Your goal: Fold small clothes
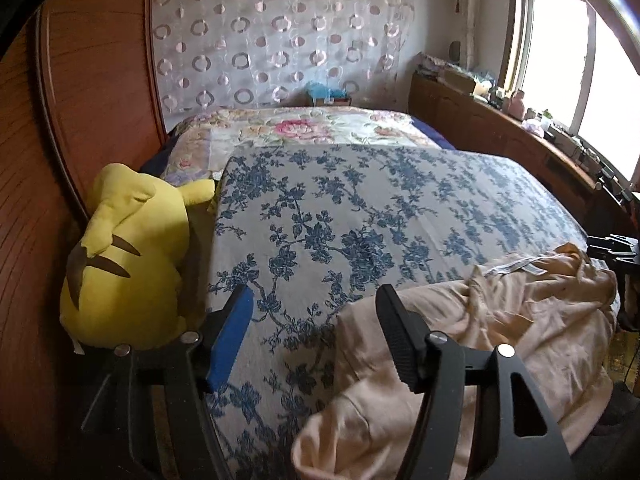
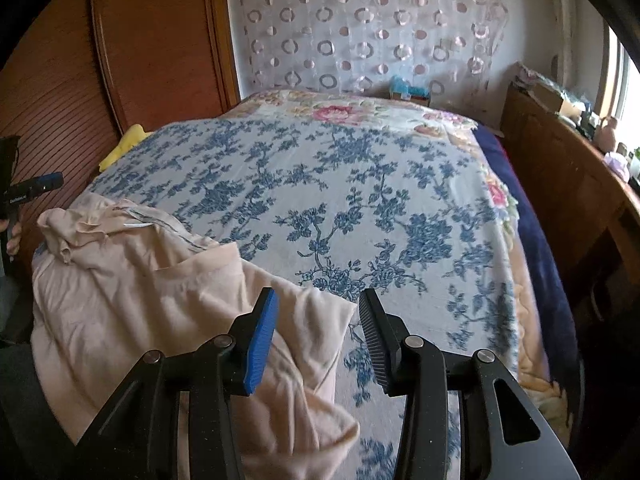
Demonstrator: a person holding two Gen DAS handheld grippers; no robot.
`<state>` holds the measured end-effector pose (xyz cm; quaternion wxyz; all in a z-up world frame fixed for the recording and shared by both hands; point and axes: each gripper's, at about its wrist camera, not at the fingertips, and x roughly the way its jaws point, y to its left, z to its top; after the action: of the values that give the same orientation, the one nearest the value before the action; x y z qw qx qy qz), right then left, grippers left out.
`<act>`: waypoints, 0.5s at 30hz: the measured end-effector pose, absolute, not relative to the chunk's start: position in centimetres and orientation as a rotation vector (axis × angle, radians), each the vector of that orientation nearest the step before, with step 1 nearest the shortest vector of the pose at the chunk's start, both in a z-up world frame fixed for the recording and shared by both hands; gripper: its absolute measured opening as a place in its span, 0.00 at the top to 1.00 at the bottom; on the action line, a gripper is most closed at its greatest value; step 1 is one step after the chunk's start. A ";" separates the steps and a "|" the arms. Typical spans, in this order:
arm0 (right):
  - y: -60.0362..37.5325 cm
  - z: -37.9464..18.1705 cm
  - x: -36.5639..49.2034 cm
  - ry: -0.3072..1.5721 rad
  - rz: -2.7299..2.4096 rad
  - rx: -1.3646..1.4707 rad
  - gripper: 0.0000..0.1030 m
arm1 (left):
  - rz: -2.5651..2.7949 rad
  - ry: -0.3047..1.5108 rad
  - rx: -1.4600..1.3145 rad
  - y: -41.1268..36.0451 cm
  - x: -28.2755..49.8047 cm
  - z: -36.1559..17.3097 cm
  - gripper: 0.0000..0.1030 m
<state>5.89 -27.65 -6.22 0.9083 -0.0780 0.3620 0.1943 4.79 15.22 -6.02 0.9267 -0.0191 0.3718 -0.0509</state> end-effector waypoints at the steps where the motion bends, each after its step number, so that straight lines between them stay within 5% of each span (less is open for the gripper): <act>1: -27.7 -6.5 6.3 0.753 0.401 -0.159 0.57 | -0.107 0.775 -0.039 15.2 5.2 -6.4 0.37; 15: -28.3 -8.5 7.7 0.805 0.375 -0.144 0.55 | -0.123 0.885 -0.045 13.5 6.5 -9.8 0.37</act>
<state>7.68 -28.30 -8.52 0.9005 -0.0695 0.3893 0.1811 6.53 13.46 -9.82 0.9016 -0.0216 0.4279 -0.0594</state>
